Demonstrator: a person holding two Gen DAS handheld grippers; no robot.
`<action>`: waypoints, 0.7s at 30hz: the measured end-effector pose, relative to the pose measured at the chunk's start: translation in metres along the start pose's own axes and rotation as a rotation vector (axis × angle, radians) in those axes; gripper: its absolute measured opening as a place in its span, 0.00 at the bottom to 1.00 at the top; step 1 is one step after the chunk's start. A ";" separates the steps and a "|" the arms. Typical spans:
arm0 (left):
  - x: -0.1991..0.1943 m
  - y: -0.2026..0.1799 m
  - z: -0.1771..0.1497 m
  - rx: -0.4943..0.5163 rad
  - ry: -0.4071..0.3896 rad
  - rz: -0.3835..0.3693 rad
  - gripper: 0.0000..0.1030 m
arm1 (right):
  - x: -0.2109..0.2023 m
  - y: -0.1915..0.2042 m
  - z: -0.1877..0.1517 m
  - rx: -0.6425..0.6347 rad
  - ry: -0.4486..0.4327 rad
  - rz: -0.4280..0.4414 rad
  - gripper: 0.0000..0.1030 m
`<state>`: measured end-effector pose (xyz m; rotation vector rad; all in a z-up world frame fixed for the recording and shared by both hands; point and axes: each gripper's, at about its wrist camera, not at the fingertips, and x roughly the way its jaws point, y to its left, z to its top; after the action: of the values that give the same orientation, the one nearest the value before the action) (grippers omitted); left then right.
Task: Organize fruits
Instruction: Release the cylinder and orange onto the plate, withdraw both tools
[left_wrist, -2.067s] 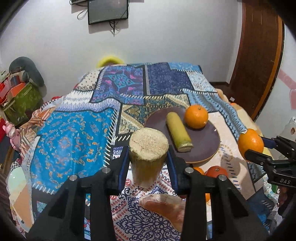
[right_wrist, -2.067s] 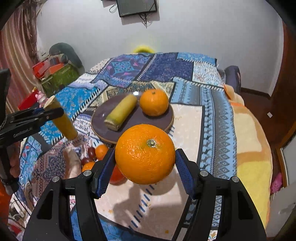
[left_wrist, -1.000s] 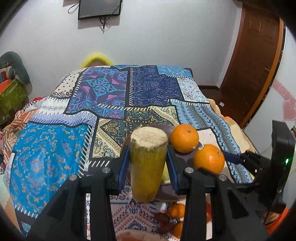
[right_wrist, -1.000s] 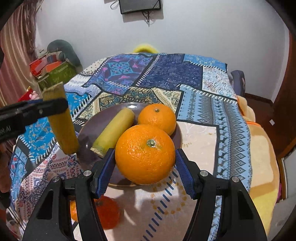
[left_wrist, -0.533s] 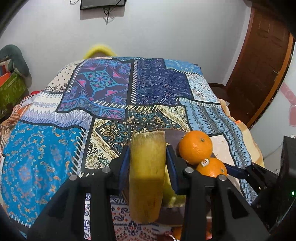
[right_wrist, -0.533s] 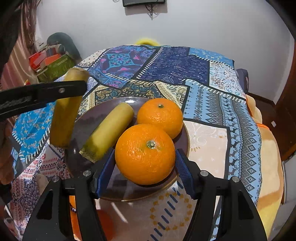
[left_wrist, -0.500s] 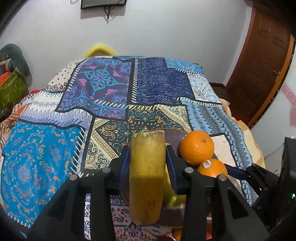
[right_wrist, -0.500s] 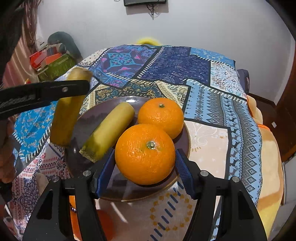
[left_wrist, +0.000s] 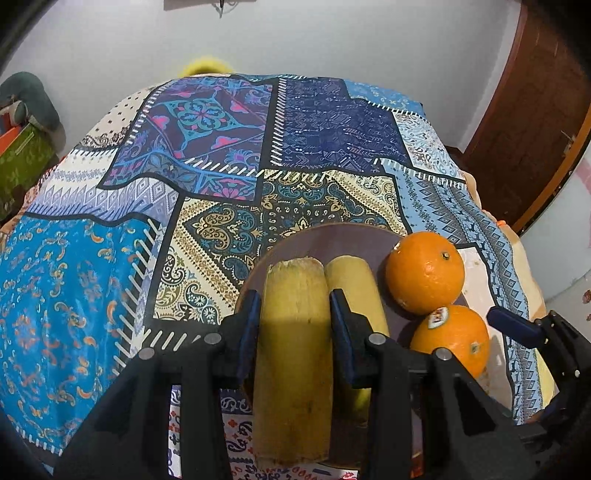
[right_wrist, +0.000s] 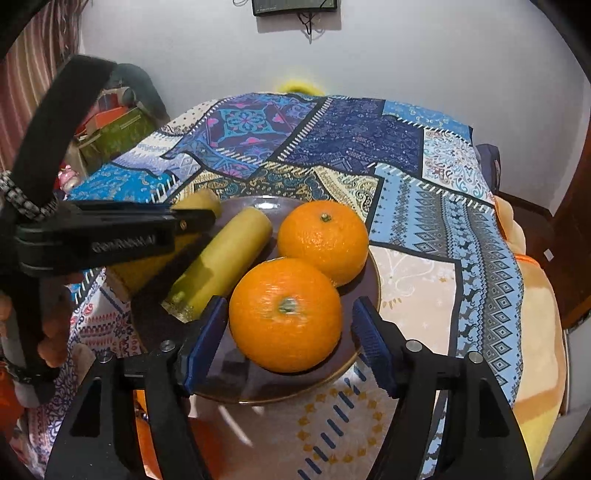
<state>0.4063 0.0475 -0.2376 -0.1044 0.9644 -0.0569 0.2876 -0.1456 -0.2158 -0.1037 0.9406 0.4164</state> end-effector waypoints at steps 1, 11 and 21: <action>0.000 0.002 0.000 -0.014 0.008 -0.004 0.37 | -0.002 0.000 0.001 -0.001 -0.005 -0.005 0.67; -0.044 0.010 -0.016 -0.026 -0.029 0.002 0.37 | -0.027 0.003 0.000 -0.002 -0.026 -0.038 0.68; -0.127 0.009 -0.048 0.017 -0.120 0.044 0.45 | -0.077 0.016 -0.006 -0.006 -0.079 -0.057 0.69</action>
<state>0.2949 0.0654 -0.1620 -0.0695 0.8460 -0.0178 0.2366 -0.1558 -0.1560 -0.1182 0.8571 0.3677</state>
